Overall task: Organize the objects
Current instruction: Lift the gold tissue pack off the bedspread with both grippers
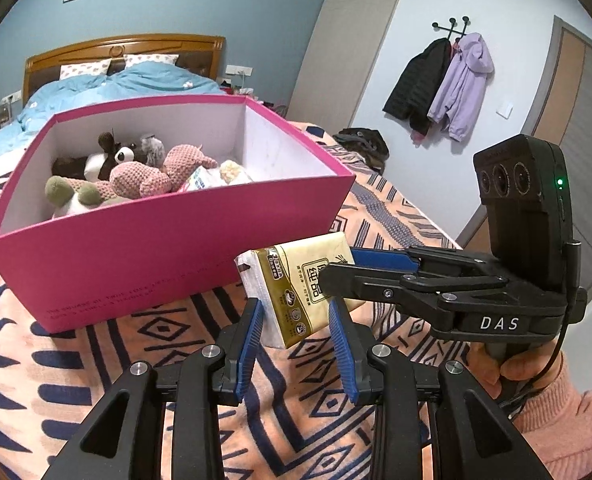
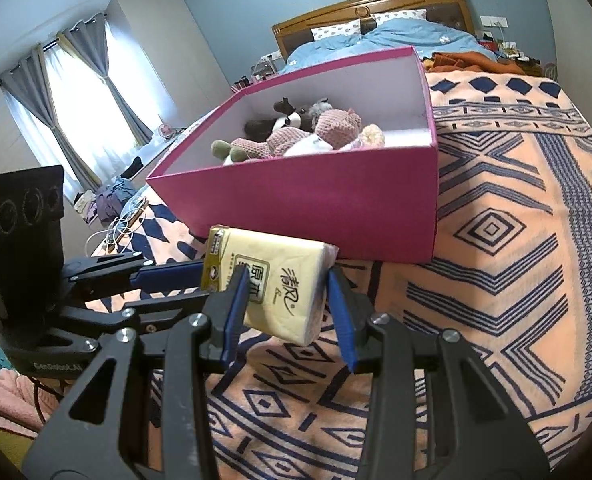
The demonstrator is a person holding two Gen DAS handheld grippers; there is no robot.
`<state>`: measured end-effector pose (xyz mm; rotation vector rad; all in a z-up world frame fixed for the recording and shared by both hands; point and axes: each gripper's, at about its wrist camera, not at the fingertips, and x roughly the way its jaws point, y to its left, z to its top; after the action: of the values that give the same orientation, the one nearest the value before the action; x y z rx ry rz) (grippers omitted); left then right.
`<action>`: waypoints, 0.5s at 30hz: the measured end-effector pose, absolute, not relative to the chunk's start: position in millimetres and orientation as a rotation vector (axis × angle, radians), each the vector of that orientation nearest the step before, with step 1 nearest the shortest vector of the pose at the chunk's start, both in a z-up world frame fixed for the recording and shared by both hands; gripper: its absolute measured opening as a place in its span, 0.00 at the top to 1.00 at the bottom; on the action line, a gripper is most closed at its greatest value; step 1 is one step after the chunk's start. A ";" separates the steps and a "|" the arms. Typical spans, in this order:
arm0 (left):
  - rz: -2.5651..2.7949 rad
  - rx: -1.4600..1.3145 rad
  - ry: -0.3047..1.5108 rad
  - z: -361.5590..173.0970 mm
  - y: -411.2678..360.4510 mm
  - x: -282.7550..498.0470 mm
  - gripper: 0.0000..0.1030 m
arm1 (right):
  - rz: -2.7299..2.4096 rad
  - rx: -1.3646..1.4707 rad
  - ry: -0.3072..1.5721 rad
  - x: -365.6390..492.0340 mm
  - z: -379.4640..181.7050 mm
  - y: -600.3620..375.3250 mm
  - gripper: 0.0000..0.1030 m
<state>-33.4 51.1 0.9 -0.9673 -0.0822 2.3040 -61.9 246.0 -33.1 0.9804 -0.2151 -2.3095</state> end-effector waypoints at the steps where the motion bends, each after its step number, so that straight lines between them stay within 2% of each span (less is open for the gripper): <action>1: 2.303 -0.961 -0.088 2.7 49.6 -32.6 0.67 | -2.310 0.975 -0.212 -61.1 -31.5 245.5 0.58; 15: 2.342 -0.911 -0.107 17.9 39.4 -25.3 0.67 | -2.309 0.912 -0.181 -58.9 -11.7 234.0 0.57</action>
<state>-25.3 39.4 17.9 -0.9111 -0.1072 2.3421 -58.9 234.0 -11.7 0.9116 -0.1806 -2.3091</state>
